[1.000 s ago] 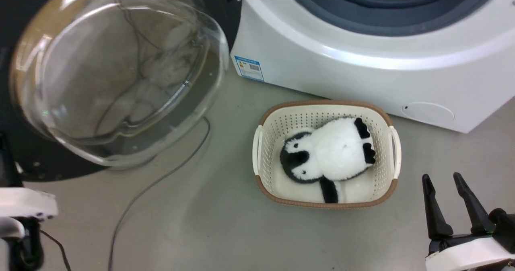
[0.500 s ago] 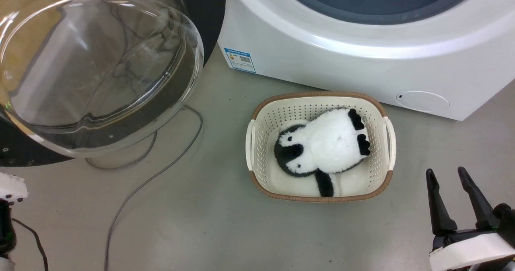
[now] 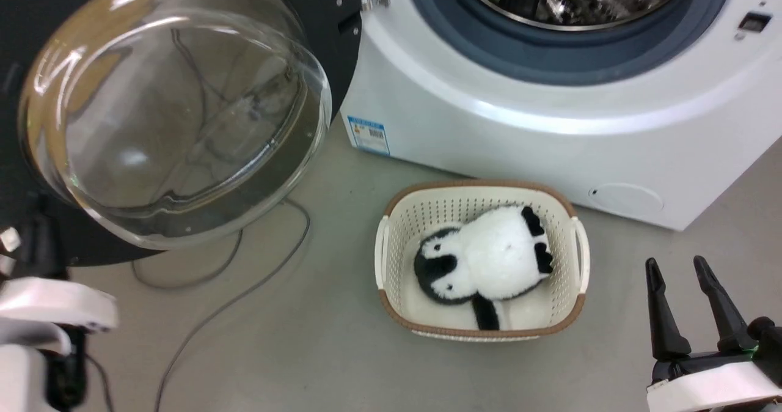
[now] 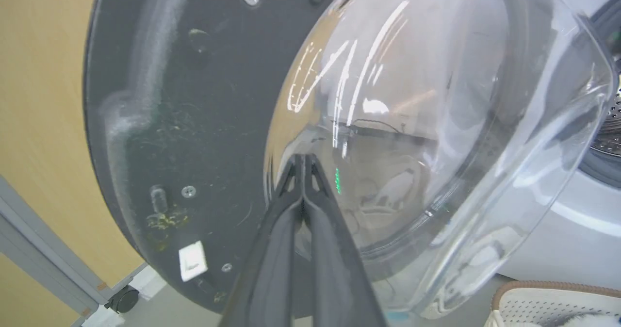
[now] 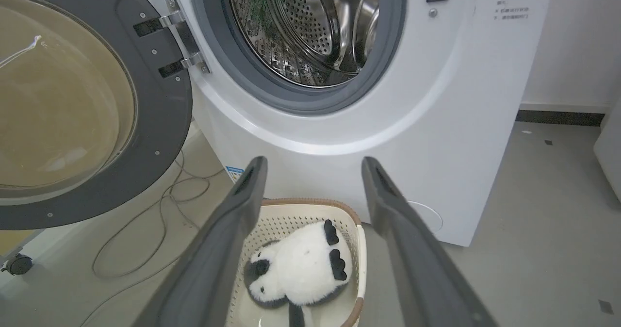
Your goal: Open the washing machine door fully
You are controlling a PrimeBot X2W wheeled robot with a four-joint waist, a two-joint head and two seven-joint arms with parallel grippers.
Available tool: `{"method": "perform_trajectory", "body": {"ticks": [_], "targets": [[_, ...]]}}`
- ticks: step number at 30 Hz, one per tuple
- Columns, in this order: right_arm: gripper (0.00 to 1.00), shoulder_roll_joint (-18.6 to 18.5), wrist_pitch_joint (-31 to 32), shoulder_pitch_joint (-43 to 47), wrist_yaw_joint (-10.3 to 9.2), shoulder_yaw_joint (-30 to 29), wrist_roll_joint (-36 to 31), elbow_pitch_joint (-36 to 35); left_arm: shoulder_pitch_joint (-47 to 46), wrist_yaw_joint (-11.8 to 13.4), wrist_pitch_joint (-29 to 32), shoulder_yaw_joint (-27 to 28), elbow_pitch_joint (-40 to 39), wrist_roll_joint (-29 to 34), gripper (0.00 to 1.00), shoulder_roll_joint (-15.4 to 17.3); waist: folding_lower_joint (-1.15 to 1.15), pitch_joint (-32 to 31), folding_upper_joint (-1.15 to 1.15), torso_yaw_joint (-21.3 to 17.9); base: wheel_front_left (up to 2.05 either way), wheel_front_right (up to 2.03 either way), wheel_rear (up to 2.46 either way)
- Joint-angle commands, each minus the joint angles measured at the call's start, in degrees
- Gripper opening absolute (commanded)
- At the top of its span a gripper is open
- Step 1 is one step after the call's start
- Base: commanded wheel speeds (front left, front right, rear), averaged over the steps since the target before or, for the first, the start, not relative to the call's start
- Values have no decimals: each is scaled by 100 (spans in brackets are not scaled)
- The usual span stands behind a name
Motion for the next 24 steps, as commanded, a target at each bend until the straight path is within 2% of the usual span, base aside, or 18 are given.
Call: {"method": "perform_trajectory", "body": {"ticks": [1, 8, 13, 24], "targets": [[100, 40, -95, 34, 3, -13, -23, 2, 212, 14, -37, -135, -256, 80, 0, -159, 0, -228, 0, -47, 0, 0, 0], [100, 84, -243, 115, 3, 103, -105, -148, 735, 80, 35, -456, -1214, 127, 0, -500, 0, -622, 0, -275, 0, 0, 0], [100, 159, -281, 237, 3, 164, -188, -243, 1142, 59, 236, -961, -1710, 391, 0, -630, 0, -895, 0, -501, 0, 0, 0], [100, 301, -289, 486, 3, 211, -283, -465, 1827, 197, 250, -1570, -2021, 551, 0, -1081, 0, -1251, 0, -1022, 0, 0, 0]]}}
